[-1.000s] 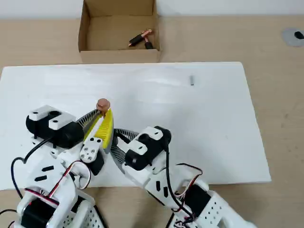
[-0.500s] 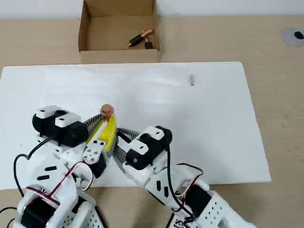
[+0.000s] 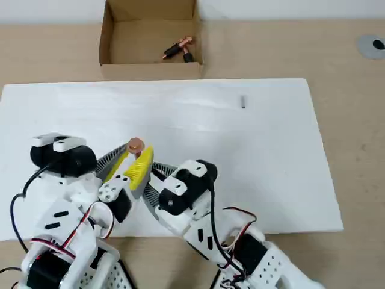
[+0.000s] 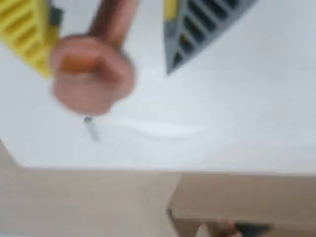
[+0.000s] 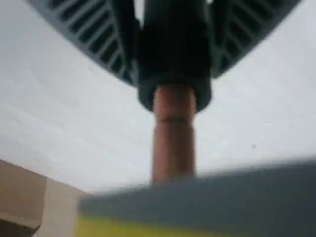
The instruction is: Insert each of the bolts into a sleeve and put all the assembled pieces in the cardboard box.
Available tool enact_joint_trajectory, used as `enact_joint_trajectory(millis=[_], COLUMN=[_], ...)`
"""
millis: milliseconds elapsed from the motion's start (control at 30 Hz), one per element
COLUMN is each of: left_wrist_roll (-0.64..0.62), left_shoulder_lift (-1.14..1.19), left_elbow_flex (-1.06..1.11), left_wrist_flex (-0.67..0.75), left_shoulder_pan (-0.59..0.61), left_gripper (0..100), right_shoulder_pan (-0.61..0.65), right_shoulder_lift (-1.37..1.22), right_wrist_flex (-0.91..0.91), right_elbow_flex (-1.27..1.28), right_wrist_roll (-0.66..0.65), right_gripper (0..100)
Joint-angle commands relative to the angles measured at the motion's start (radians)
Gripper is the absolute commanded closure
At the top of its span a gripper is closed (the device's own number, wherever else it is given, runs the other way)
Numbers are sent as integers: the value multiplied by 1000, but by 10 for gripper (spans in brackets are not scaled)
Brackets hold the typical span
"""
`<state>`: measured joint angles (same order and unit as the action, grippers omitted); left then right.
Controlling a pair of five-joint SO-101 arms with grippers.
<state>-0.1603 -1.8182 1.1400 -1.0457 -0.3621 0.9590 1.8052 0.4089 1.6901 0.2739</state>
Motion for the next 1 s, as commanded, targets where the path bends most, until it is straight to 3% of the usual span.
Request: enact_joint_trajectory(millis=[0,267,400,467,600,800,967], left_wrist_roll=[-9,-9,-9,-5,41,158,163], left_shoulder_lift=[-4,-2,-1,1,10,18,18], left_elbow_flex=[-51,-150,-282,-387,-523,-505,-457], left_wrist_flex=[-9,-94,-157,-178,-175,-227,-338], left_shoulder_pan=[23,14,21,43,203,485,574], left_gripper=[811,811,810,811,814,815,815], right_shoulder_pan=[-19,-19,-47,-93,-183,-239,-252], right_shoulder_lift=[105,105,105,107,110,105,35], right_wrist_flex=[-2,6,29,25,8,-143,-206], right_elbow_flex=[-2,-2,-2,-2,-21,-108,-200], right_wrist_roll=[6,6,6,5,2,-94,-195], right_gripper=[899,903,992,988,989,989,989])
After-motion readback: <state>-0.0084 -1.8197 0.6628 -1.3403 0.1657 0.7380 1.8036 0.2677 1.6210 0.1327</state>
